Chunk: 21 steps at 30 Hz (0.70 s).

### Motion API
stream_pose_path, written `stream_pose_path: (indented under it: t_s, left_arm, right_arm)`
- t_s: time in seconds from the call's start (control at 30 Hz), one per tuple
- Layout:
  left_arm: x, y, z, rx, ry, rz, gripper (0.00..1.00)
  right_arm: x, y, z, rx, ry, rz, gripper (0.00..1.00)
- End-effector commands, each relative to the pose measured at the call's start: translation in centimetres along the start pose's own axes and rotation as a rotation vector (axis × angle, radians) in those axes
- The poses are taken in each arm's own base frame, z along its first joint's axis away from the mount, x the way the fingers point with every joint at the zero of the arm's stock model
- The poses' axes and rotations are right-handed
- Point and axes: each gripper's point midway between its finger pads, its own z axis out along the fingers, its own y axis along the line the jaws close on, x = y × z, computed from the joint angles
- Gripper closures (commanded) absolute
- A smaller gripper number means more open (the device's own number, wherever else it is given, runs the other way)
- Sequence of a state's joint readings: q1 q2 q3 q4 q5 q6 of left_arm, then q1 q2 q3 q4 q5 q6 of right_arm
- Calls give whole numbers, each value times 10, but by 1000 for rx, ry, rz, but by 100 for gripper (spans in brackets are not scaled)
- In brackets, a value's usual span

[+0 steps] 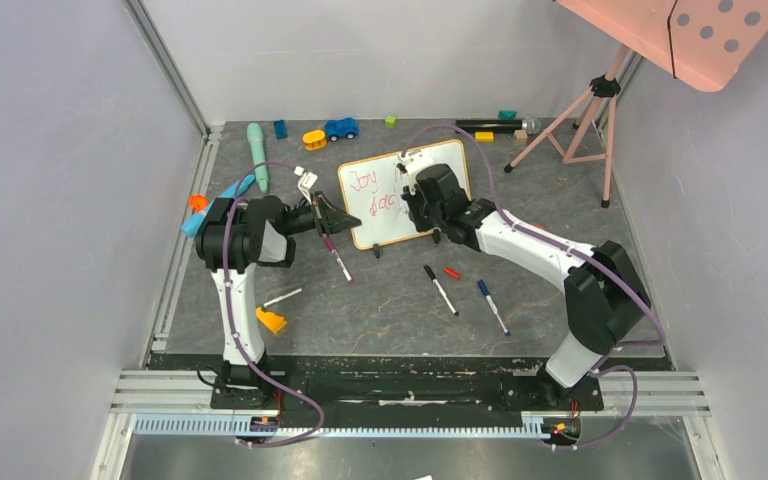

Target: Write a sentence on the whiteboard

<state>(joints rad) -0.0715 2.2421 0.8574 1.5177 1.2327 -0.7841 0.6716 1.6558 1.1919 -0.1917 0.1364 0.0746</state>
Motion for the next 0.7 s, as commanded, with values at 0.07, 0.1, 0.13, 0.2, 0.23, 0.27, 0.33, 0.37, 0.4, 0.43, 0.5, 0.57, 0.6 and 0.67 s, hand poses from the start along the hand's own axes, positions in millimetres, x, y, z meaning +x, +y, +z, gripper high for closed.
stream_pose_path:
  t_s: [0.07, 0.1, 0.13, 0.2, 0.23, 0.27, 0.33, 0.37, 0.4, 0.43, 0.5, 0.57, 0.6, 0.67]
  left_arm:
    - [33, -11, -1, 105, 98, 80, 98]
    - [33, -11, -1, 105, 98, 81, 98]
    - [34, -11, -1, 105, 99, 79, 98]
    - [33, -11, -1, 105, 98, 80, 98]
    - [33, -11, -1, 105, 98, 81, 98]
    - [33, -11, -1, 105, 99, 80, 98]
    - [33, -11, -1, 105, 99, 80, 98]
    - [34, -11, -1, 105, 99, 80, 98]
    - [33, -11, -1, 105, 99, 80, 98]
    - [33, -11, -1, 105, 98, 81, 98]
    - [33, -11, -1, 105, 98, 80, 98]
    - [33, -11, -1, 105, 98, 80, 98]
    - [33, -11, -1, 104, 97, 81, 98]
    - [33, -11, -1, 104, 97, 80, 98]
  right_arm:
    - [-44, -9, 1, 45, -90, 9, 100]
    - [-45, -9, 1, 48, -91, 8, 100]
    - [-47, -10, 1, 51, -94, 8, 100]
    - [-50, -10, 2, 51, -97, 7, 100]
    - [-50, -10, 3, 51, -97, 8, 100]
    - [-50, -11, 2, 52, -96, 5, 100]
    - [-51, -14, 2, 67, -97, 9, 100]
    - [-50, -16, 2, 73, -93, 10, 100]
    - [-50, -19, 2, 86, -93, 13, 100]
    - [-49, -20, 2, 92, -91, 14, 100]
    - [-48, -24, 1, 107, -86, 15, 100]
    - [-47, -27, 1, 116, -84, 16, 100]
    - [-46, -27, 1, 117, -81, 17, 100]
    - [-44, -28, 0, 117, -79, 17, 100]
